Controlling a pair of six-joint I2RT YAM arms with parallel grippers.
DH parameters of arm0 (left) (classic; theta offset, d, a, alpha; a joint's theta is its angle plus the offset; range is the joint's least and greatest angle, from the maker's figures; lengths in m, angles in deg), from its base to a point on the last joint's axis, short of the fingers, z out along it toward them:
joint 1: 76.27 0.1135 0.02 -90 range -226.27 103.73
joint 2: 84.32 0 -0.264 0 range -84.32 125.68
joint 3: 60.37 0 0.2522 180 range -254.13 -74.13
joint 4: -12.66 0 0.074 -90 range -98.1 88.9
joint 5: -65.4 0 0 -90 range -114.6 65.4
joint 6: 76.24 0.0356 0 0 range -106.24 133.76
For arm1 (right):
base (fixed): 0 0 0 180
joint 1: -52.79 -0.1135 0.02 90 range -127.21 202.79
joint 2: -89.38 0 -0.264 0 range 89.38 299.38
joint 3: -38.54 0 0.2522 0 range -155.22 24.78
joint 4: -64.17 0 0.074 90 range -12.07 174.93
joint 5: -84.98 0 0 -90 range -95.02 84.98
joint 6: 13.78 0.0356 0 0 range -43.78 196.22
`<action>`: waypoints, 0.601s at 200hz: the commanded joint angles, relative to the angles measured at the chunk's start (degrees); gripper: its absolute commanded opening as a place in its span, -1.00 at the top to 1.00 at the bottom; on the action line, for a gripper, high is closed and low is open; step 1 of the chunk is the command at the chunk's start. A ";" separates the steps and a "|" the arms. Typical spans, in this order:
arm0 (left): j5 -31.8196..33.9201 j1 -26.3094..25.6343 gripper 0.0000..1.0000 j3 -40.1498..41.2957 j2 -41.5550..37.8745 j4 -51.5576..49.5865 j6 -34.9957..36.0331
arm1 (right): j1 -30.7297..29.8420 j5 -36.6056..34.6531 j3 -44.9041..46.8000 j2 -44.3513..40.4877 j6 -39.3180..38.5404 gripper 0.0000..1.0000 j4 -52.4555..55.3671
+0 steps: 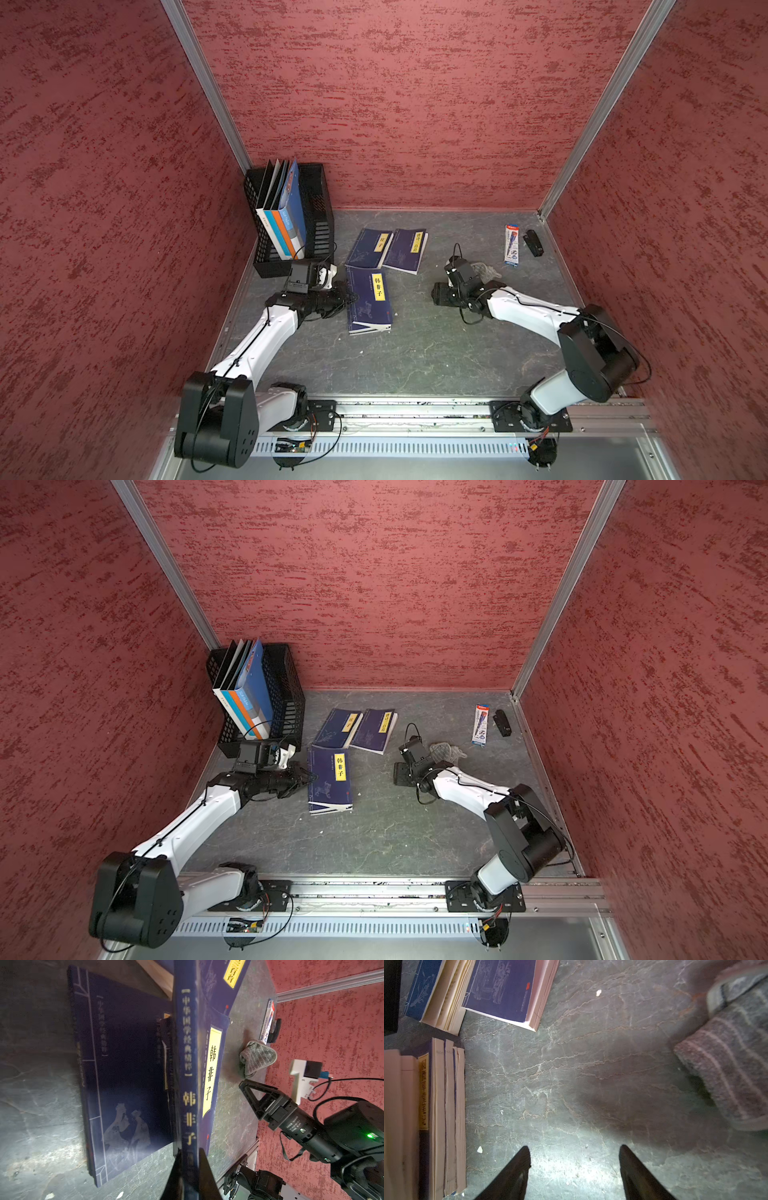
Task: Wipe the cover of the book
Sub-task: Place the book on the book.
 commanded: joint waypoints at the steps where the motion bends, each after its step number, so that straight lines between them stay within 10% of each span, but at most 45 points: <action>1: -1.11 0.43 1.00 0.20 2.08 4.84 1.07 | -0.24 0.83 -0.79 0.73 -0.55 -0.37 -2.03; 120: 4.03 0.69 1.00 -0.77 10.14 6.36 3.17 | -0.27 1.80 0.30 1.62 -0.82 -0.37 -3.97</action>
